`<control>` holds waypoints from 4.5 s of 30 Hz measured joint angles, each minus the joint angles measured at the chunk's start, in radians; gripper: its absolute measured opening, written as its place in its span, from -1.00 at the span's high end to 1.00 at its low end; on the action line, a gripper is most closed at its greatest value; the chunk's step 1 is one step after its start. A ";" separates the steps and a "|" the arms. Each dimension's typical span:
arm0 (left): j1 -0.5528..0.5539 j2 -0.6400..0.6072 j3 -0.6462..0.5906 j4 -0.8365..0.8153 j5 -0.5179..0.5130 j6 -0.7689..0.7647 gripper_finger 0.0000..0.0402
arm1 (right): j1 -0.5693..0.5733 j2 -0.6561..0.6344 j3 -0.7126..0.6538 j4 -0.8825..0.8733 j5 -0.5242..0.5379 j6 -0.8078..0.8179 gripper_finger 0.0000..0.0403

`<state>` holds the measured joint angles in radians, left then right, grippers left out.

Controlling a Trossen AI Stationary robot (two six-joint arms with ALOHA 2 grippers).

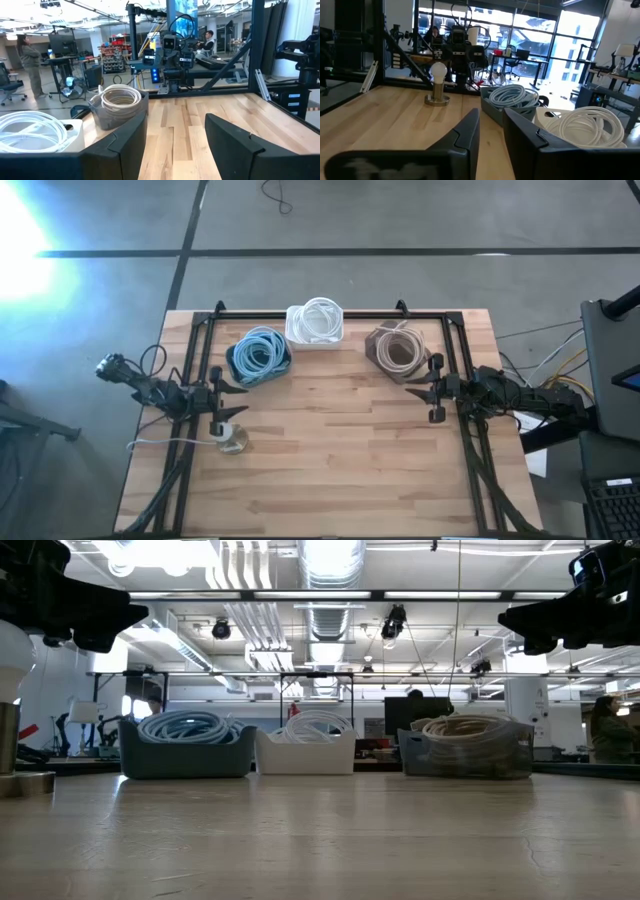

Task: Sort HDMI cables
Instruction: Return to Home Position

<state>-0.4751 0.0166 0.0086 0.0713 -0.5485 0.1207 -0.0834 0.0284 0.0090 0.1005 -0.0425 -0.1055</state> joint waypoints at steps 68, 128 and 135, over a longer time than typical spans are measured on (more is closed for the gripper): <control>0.000 0.000 -0.001 0.003 0.001 -0.001 -0.03 | 0.000 0.000 0.001 0.001 0.000 0.000 0.59; 0.000 0.000 -0.002 0.003 0.001 -0.001 -0.03 | 0.000 0.000 0.001 0.001 0.000 0.000 0.55; 0.000 0.000 -0.002 0.003 0.001 -0.001 -0.03 | 0.000 0.000 0.001 0.001 0.000 0.000 0.59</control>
<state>-0.4753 0.0170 0.0071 0.0746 -0.5472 0.1196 -0.0836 0.0284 0.0097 0.1017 -0.0422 -0.1055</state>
